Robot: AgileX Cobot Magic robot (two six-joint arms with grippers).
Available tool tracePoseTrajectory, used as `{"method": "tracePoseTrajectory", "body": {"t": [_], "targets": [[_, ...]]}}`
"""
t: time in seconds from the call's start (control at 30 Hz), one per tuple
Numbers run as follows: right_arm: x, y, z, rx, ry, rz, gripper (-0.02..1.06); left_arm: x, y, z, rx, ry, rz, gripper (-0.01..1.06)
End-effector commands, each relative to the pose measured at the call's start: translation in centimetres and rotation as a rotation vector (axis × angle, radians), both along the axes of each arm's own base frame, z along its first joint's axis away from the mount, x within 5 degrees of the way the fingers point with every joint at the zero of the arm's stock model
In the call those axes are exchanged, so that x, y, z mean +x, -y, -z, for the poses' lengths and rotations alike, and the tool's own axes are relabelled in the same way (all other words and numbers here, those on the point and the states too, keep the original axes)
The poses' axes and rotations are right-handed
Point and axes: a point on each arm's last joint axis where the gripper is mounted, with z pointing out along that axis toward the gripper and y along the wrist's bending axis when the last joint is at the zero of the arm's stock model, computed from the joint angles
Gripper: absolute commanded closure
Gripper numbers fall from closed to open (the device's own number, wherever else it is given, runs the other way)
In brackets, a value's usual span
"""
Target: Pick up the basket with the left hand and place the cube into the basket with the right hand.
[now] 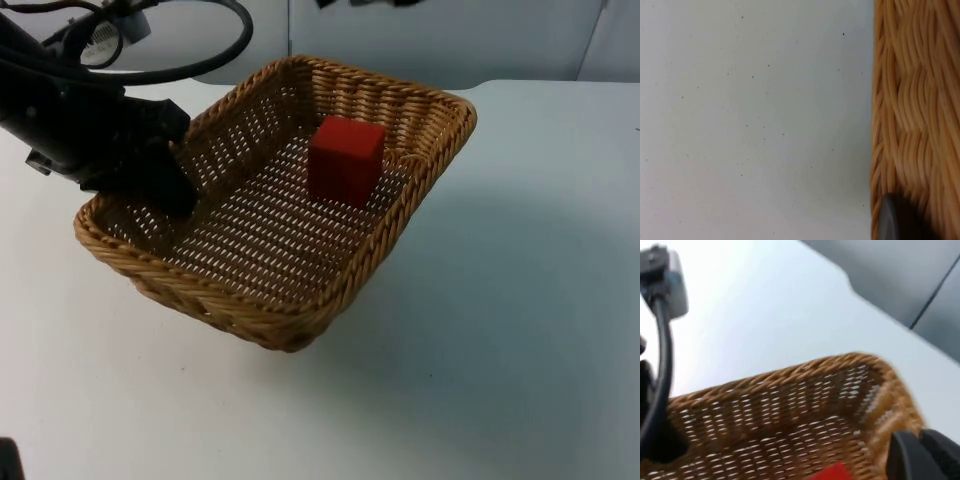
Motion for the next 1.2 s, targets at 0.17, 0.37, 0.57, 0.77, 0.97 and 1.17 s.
{"method": "tracePoseTrajectory", "body": {"t": [0.17,0.37,0.57,0.77,0.97,1.17], "targets": [[-0.8,8.0,-7.8,-0.016,0.095,0.288,1.04,0.0,0.1,-0.7,-0.038,0.001,-0.017,1.05],[-3.1,17.0,-10.9,-0.139,0.06,0.664,1.04,0.0,0.1,-0.7,-0.038,0.001,-0.017,1.05],[-5.5,19.4,-11.6,-0.227,-0.023,0.771,1.04,0.0,0.1,-0.7,-0.038,0.001,-0.017,1.05],[-6.7,19.8,-11.9,-0.232,-0.066,0.801,1.04,0.5,0.0,-0.8,-0.04,0.03,-0.072,1.05],[-6.8,19.7,-12.0,-0.218,-0.068,0.79,1.04,1.0,0.4,-1.1,-0.115,0.023,-0.149,1.05],[-6.6,19.6,-12.0,-0.209,-0.054,0.781,1.04,1.4,0.5,0.2,-0.146,-0.014,-0.201,1.05]]}}
